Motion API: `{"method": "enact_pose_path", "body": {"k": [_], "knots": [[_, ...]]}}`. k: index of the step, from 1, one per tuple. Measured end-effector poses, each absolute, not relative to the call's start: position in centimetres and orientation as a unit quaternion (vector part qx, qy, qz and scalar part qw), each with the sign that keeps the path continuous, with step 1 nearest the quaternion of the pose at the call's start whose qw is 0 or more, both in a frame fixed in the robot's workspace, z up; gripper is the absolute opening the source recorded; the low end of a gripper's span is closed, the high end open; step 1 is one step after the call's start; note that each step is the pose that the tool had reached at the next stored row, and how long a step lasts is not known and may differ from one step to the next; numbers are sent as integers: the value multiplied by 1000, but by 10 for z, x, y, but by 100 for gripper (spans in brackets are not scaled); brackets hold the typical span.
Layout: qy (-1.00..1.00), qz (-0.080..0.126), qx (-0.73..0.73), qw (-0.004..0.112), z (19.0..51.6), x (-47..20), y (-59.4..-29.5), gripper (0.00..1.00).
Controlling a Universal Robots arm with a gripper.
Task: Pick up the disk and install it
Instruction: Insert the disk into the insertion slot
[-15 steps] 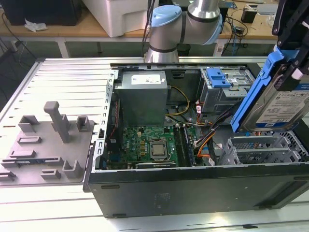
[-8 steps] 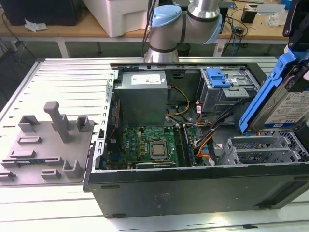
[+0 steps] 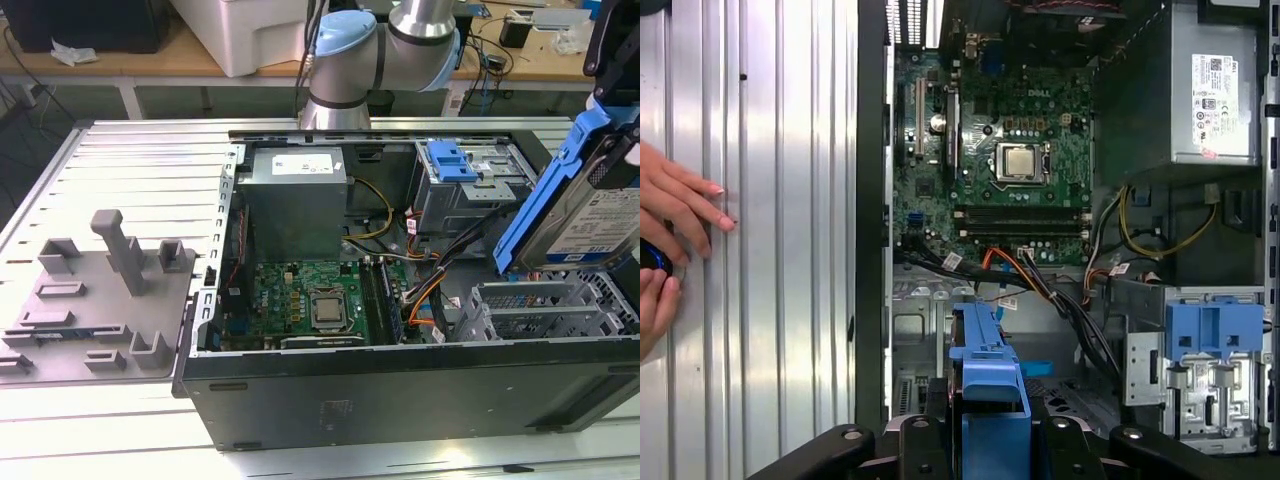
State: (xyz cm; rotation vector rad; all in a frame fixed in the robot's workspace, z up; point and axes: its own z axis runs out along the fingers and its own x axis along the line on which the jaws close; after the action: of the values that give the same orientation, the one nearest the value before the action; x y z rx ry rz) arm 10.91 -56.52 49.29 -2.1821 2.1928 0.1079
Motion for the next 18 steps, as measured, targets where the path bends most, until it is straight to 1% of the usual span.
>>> {"method": "enact_pose_path", "body": {"k": [18], "knots": [[708,35,-705,23,483,113,-565,37]]}}
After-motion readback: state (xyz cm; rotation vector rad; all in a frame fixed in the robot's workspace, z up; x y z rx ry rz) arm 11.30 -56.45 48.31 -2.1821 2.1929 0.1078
